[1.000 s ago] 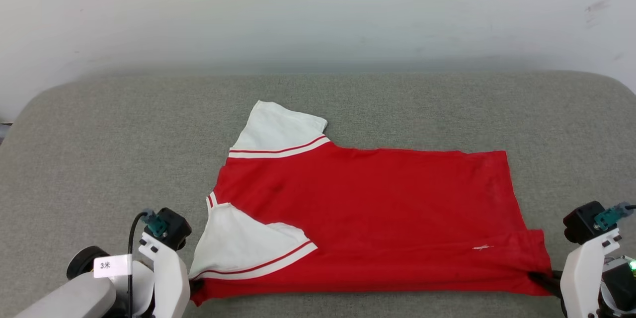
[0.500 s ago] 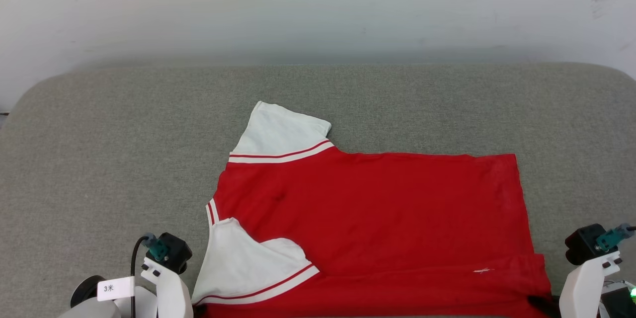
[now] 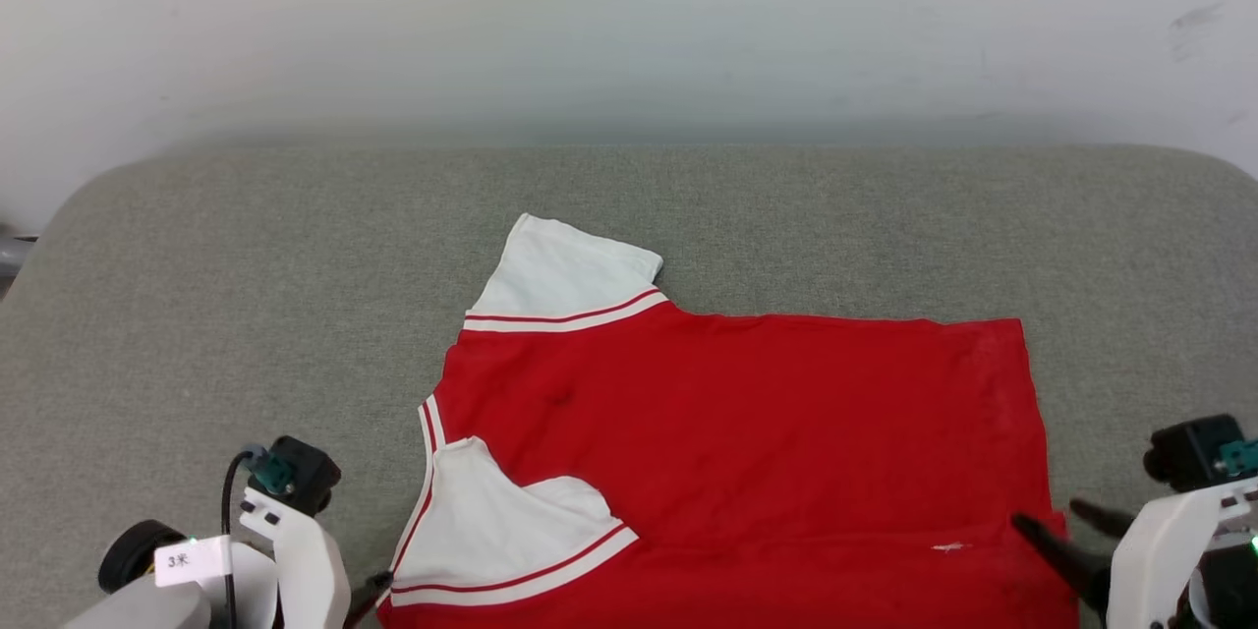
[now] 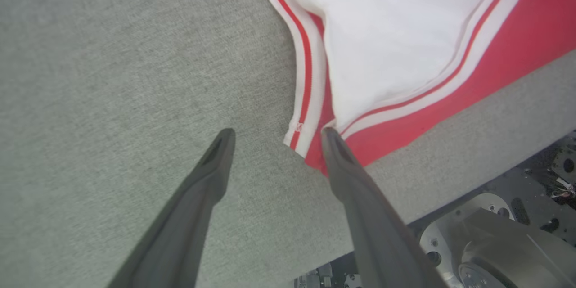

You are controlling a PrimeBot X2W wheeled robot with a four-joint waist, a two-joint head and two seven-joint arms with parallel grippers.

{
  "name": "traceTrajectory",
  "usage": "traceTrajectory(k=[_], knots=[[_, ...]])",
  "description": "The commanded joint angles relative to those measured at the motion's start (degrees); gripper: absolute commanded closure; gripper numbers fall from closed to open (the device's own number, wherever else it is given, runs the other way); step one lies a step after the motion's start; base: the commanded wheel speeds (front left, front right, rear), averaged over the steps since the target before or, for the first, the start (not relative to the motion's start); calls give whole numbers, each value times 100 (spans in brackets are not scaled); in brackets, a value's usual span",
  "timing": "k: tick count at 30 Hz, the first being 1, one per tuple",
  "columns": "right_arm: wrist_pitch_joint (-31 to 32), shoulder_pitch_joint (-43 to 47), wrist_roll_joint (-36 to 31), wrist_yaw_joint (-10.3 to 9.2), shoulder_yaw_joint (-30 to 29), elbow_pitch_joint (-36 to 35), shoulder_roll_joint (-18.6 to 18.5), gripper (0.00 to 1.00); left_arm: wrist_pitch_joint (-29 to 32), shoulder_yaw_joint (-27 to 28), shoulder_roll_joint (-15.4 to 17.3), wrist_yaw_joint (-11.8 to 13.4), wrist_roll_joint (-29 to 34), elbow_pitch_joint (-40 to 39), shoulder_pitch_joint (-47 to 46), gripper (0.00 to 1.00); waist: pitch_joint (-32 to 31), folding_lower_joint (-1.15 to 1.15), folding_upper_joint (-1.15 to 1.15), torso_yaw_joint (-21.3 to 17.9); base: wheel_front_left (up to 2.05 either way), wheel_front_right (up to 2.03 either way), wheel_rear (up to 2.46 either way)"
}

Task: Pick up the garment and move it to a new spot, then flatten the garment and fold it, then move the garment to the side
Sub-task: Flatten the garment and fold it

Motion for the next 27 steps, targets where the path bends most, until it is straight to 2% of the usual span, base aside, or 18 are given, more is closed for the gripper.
traceTrajectory(k=[1,5,9,14,20,27], knots=[[-274,2,-126,-5,-137,-75,83,0,-84,54,36,35,78,-45,-102,0,-28,0,0,-2,0,0,0],[-1126,-136,-523,-5,-500,-207,359,0,-405,201,31,115,246,-109,-298,0,-52,0,0,-25,0,0,0],[-2046,-257,-1015,-5,-953,-310,785,0,-744,315,-85,223,557,-35,-626,0,-34,0,0,-73,0,0,0],[-2809,-381,-1571,-5,-1307,-576,1233,0,-1092,467,-301,219,876,224,-1188,0,85,0,0,-229,0,0,0],[-3204,-471,-2051,-5,-1364,-1006,1633,0,-1152,574,-637,36,1005,781,-1987,0,418,0,0,-514,0,0,0],[-3195,-570,-2324,-5,-1194,-1355,1852,0,-316,441,-852,-331,1044,1579,-3043,0,1093,0,0,-859,0,0,0]])
